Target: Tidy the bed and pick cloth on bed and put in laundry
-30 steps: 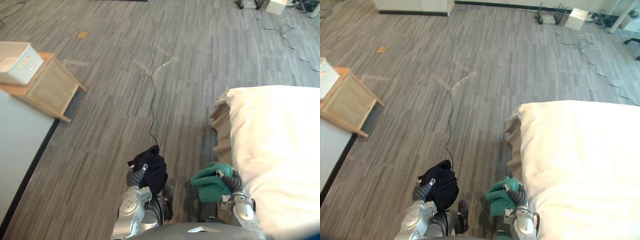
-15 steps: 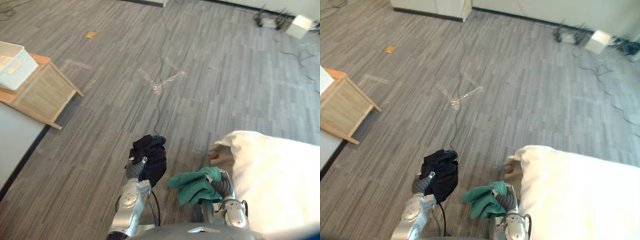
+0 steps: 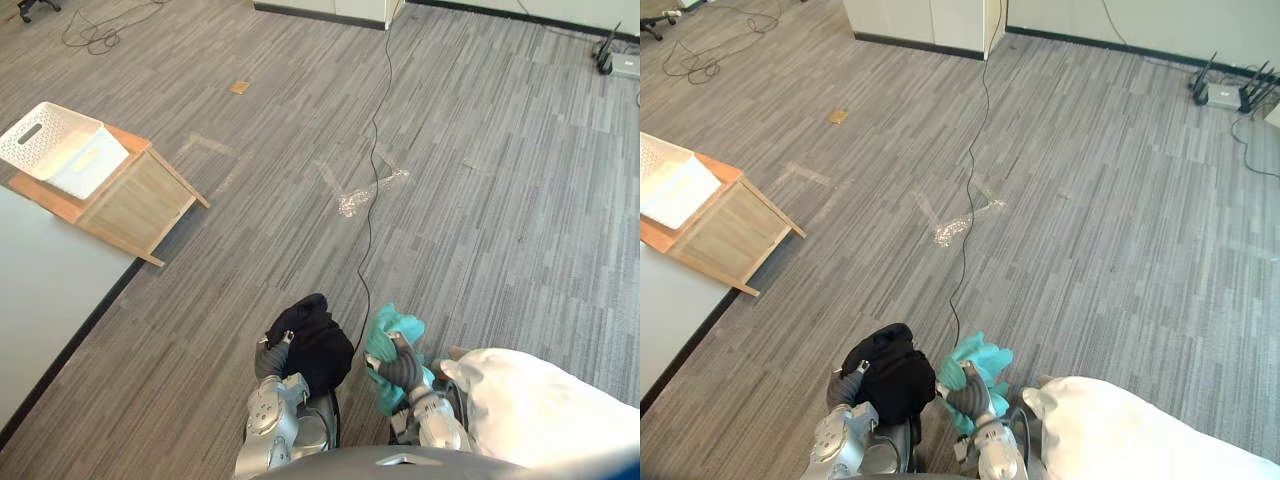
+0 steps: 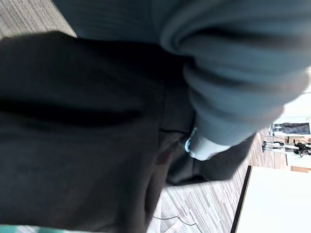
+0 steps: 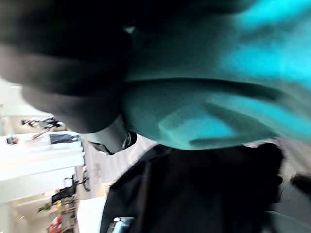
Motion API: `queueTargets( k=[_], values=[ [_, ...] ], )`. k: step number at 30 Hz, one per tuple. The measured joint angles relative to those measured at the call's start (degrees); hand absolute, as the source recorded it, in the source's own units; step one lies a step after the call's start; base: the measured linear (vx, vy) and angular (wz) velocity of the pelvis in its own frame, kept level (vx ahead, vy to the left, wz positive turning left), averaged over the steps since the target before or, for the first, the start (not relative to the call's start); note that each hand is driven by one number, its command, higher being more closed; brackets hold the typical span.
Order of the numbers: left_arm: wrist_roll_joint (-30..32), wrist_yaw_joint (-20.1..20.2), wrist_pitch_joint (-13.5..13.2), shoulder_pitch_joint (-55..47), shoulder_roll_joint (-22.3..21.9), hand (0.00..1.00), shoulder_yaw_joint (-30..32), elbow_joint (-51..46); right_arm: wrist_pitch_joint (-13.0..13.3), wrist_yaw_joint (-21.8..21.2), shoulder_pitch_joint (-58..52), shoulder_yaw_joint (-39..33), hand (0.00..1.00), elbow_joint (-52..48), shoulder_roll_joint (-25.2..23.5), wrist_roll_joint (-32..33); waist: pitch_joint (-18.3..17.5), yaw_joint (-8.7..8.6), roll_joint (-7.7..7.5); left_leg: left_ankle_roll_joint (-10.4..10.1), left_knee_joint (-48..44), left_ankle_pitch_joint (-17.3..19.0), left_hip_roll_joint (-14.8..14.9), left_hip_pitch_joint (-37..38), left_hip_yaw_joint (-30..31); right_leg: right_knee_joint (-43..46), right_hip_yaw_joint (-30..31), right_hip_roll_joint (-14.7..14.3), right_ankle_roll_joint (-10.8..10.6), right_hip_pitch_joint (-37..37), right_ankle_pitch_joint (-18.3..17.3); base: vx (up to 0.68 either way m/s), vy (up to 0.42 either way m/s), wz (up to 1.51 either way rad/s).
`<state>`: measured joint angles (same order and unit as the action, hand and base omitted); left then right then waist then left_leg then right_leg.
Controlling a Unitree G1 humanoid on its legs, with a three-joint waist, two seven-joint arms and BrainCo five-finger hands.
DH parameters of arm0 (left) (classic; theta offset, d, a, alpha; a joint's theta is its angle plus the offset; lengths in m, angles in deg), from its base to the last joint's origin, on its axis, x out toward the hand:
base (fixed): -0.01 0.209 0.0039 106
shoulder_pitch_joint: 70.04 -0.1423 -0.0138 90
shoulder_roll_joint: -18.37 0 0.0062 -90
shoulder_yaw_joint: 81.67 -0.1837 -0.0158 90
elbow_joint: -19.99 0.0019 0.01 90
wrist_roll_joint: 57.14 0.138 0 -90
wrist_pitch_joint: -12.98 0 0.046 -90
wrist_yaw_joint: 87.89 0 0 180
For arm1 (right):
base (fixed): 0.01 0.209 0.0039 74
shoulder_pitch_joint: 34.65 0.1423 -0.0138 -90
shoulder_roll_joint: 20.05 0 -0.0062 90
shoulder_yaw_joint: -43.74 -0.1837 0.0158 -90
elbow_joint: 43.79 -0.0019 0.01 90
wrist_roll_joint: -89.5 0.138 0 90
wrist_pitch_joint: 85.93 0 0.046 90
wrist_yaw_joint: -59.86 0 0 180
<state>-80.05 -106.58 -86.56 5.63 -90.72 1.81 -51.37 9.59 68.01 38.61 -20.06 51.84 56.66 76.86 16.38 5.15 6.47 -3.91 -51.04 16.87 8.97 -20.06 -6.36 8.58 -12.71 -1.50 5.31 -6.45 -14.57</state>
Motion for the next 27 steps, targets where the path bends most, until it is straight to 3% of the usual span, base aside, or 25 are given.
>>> queueTargets(
  k=[2,3,4,5,6,7,8,10,11,12,13,14,15,16,18,20,23,24,25,26,27],
  values=[
    [-0.76,0.04,0.00,0.07,-0.01,1.00,0.01,-0.75,-0.34,0.59,1.07,-0.04,1.00,0.07,-0.21,0.00,0.09,0.79,-0.72,0.22,8.54,0.08,-2.07,-0.59,-3.04,-0.82,-0.04,1.24,-1.18,-3.15,-0.73,0.52,0.109,-0.08],
    [-1.09,0.06,0.01,-0.03,-0.01,1.00,0.00,-1.65,-0.61,1.09,1.37,-0.25,1.00,0.08,-0.36,0.00,0.34,0.96,-1.57,1.28,14.72,-1.12,-3.88,-1.44,-6.02,-1.05,-0.34,2.51,-2.80,-5.05,-1.96,0.51,0.145,0.13],
    [-1.11,0.14,0.05,-0.26,-0.03,1.00,-0.05,-1.86,-0.95,1.49,1.51,-0.80,1.00,0.11,-0.52,0.01,0.23,1.16,-1.75,2.58,23.42,-6.17,-5.21,-1.42,-9.25,-1.12,-1.02,3.32,-4.65,-7.05,-3.23,0.53,0.156,0.18],
    [-1.12,0.19,0.10,-0.37,-0.04,1.00,0.04,-1.93,-1.11,1.73,1.30,-0.97,1.00,0.42,-0.61,0.02,0.22,1.41,-1.83,6.38,26.41,-11.47,-5.72,-0.84,-10.75,-1.12,-1.12,3.63,-5.65,-8.24,-3.86,0.59,0.168,0.21],
    [-1.19,0.21,0.35,-0.14,-0.06,1.00,0.28,-1.88,-1.73,2.20,1.55,-1.22,1.00,2.49,-1.75,0.02,-0.17,1.82,-4.29,10.07,28.18,-11.39,-8.16,1.26,-12.69,-0.96,-1.12,5.67,-6.74,-9.20,-4.51,0.50,0.125,0.45],
    [-1.26,0.12,0.35,0.11,-0.71,1.00,0.77,-3.15,-2.39,2.79,1.54,-1.82,1.00,2.96,-1.99,0.05,-0.83,1.50,-4.89,13.00,28.28,-11.23,-9.90,1.58,-12.32,-0.25,-1.74,6.62,-7.13,-9.01,-3.01,0.61,0.147,0.57],
    [-1.26,0.46,0.34,-0.07,-0.74,1.00,0.51,-4.69,-2.71,3.29,2.03,-2.29,1.00,2.96,-2.30,0.06,-0.89,1.88,-4.80,14.64,28.43,-10.06,-10.22,2.96,-11.82,-0.89,-1.52,6.56,-7.05,-10.01,-2.02,0.55,0.139,0.49],
    [-1.25,0.73,0.34,-0.93,-0.79,1.00,1.28,-5.62,-2.79,3.37,2.25,-2.83,1.00,2.65,-3.75,0.07,-0.92,2.30,-4.86,15.43,30.87,-9.51,-10.61,8.84,-11.44,0.77,-1.44,6.48,-7.66,-11.87,-1.62,0.63,0.173,0.02],
    [-1.24,0.80,0.34,-1.23,-0.78,1.00,1.44,-5.66,-2.69,3.40,2.16,-2.90,1.00,2.58,-4.26,0.07,-1.06,2.26,-4.95,15.41,31.75,-9.33,-10.74,10.73,-11.43,3.41,-1.22,6.57,-7.79,-11.47,-1.13,0.44,0.121,-0.15],
    [-1.24,0.83,0.34,-1.63,-0.77,1.00,1.69,-5.73,-2.47,3.40,1.79,-2.90,1.00,2.34,-4.63,0.09,-1.70,2.09,-5.19,14.80,33.06,-8.42,-11.00,13.02,-11.28,8.89,-0.25,6.55,-7.54,-9.30,3.10,0.34,0.082,-0.07],
    [-1.27,0.81,0.38,-1.96,-0.70,1.00,2.06,-5.83,-1.74,3.31,0.45,-2.86,1.00,1.55,-4.54,0.09,-3.32,1.88,-5.30,11.89,35.11,-5.59,-11.63,15.64,-9.86,19.16,-0.72,7.63,-8.88,-5.30,6.79,0.43,0.080,0.14],
    [-1.35,0.79,0.43,-1.22,-0.37,1.00,1.79,-5.46,-1.62,3.30,-0.05,-3.47,1.00,2.11,-4.69,0.06,-3.48,0.89,-6.26,10.81,37.10,-4.28,-13.09,18.32,-8.09,33.43,0.88,10.04,-12.66,0.37,9.42,0.41,0.044,0.39],
    [-1.37,0.79,0.61,-0.79,-0.15,1.00,1.57,-5.08,-1.67,3.26,-0.56,-4.07,1.00,2.21,-4.62,0.06,-3.60,0.27,-6.53,11.09,37.63,-3.98,-13.66,19.31,-7.04,40.55,1.41,11.48,-12.70,3.24,9.01,0.36,-0.016,0.72],
    [-1.36,0.58,1.19,-0.20,0.12,1.00,0.58,-4.29,-1.84,3.26,-1.55,-5.73,1.00,2.61,-4.60,0.07,-3.51,-0.86,-6.17,11.35,38.57,-3.61,-14.31,22.05,-5.03,51.49,0.36,13.83,-9.83,7.95,7.06,0.32,-0.052,0.74],
    [-1.29,-0.01,1.47,-0.31,0.30,1.00,-0.32,-4.30,-2.11,3.20,-3.95,-7.59,1.00,3.47,-4.61,0.10,-3.22,-2.87,-4.51,11.41,40.51,-3.53,-13.48,27.26,-0.37,58.42,-3.02,16.97,-6.59,12.82,3.71,0.38,-0.076,1.01],
    [-1.26,-0.14,1.43,-0.23,0.52,1.00,-0.30,-4.33,-2.15,3.19,-4.11,-7.87,1.00,4.87,-4.54,0.20,-3.48,-3.19,-3.91,11.10,41.03,-3.36,-11.73,29.38,2.82,55.12,-4.01,17.55,-4.05,17.20,1.83,0.34,-0.154,0.98],
    [-1.17,-0.11,1.41,0.04,1.06,1.00,-0.29,-4.59,-2.56,2.37,-2.06,-10.16,1.00,3.28,-3.96,0.55,-3.59,-4.19,-3.38,10.12,40.87,-2.83,-8.18,30.21,6.39,38.19,-3.16,15.48,-4.53,22.01,0.59,0.36,-0.269,0.97],
    [-1.31,0.06,1.37,-0.26,1.21,1.00,-0.15,-4.98,-2.69,2.20,-2.45,-11.08,1.00,-0.52,-3.69,2.21,-3.45,-4.36,-3.14,8.57,40.89,-1.96,-6.07,30.38,7.20,28.43,-0.86,13.33,-5.67,23.53,1.54,0.45,-0.418,0.75],
    [-1.28,0.04,1.40,-0.49,1.45,1.00,0.08,-5.74,-2.39,1.96,-3.49,-11.93,1.00,-6.01,-3.66,4.66,-3.38,-4.24,-3.09,6.04,40.90,-0.53,-3.50,30.89,7.85,15.68,3.12,10.93,-6.92,24.73,5.93,0.39,-0.366,0.74],
    [-1.27,0.04,1.42,-0.68,1.66,1.00,0.10,-6.29,-1.96,1.86,-4.71,-11.87,1.00,-8.05,-3.70,4.72,-3.63,-4.29,-3.63,4.94,40.86,0.10,-2.87,31.14,8.43,10.18,5.56,10.50,-7.13,24.73,8.71,0.52,-0.538,0.77],
    [-1.07,0.07,1.77,-0.47,1.13,1.00,0.11,-6.45,-1.25,1.18,-6.94,-11.43,1.00,-10.76,-3.04,4.71,-3.42,-4.66,-2.13,2.06,40.82,1.83,0.39,32.09,9.40,6.56,5.91,7.52,-8.80,22.82,15.63,0.37,-0.390,0.48]
  ],
)
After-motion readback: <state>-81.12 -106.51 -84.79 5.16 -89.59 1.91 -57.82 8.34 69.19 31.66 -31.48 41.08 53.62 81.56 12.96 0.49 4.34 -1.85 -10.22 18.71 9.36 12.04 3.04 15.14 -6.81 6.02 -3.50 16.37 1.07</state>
